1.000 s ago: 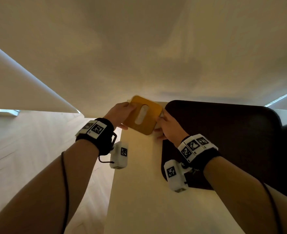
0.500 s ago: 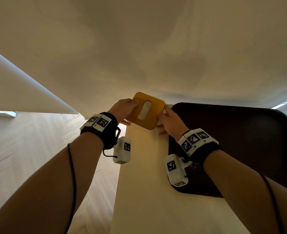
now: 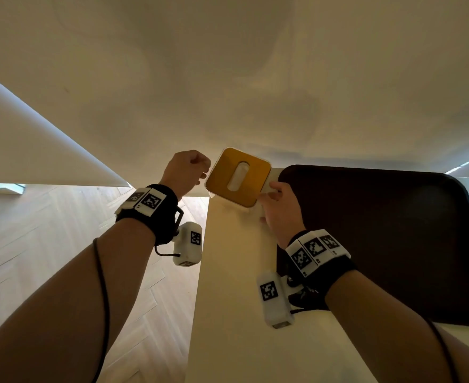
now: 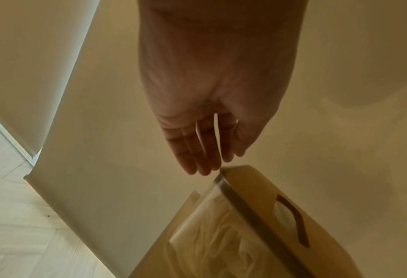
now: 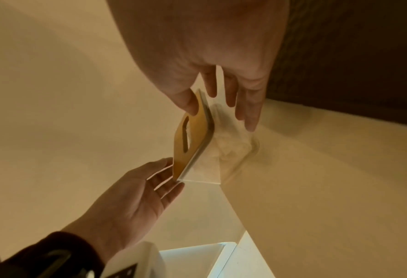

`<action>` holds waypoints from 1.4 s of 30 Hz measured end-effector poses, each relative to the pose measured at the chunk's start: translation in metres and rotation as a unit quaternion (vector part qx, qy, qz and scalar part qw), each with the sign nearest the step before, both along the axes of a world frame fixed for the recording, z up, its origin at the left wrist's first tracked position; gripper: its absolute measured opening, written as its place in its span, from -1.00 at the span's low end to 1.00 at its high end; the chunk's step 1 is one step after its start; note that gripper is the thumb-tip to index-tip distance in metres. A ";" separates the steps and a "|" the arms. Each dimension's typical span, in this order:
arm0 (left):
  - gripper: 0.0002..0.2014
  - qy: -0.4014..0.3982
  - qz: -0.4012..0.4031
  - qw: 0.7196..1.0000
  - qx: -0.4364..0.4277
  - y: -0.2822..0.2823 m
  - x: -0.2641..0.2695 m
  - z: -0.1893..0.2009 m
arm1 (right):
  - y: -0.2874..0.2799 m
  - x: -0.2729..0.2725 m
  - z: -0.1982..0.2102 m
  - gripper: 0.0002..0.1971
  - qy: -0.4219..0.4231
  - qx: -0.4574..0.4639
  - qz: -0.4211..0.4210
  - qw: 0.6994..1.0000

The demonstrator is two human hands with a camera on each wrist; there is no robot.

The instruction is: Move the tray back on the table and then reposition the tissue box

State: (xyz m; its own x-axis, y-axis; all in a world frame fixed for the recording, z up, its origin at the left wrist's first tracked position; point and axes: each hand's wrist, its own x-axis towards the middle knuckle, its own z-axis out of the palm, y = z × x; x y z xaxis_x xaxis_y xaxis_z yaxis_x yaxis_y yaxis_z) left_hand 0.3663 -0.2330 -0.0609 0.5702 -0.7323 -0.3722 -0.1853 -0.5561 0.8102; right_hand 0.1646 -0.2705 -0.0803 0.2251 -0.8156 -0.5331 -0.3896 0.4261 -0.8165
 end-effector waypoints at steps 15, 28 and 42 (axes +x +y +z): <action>-0.94 0.026 0.001 1.000 0.007 0.012 -0.007 -0.007 | -0.011 0.018 -0.006 -0.55 0.009 -0.032 -0.009 0.999; -0.92 0.037 0.014 0.999 0.001 0.013 -0.009 -0.004 | -0.026 0.018 -0.005 -0.57 0.017 -0.050 0.027 0.998; -0.89 0.036 0.015 0.999 0.002 0.012 -0.011 -0.004 | -0.026 0.013 0.004 -0.55 0.056 -0.088 0.074 0.992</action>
State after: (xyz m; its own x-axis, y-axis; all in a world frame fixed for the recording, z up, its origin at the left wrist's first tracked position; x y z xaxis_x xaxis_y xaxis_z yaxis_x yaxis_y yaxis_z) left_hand 0.3556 -0.2206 -0.0649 0.5628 -0.7136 -0.4172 -0.1094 -0.5645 0.8181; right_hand 0.1775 -0.2969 -0.0761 0.2973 -0.8608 -0.4131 -0.5302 0.2109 -0.8212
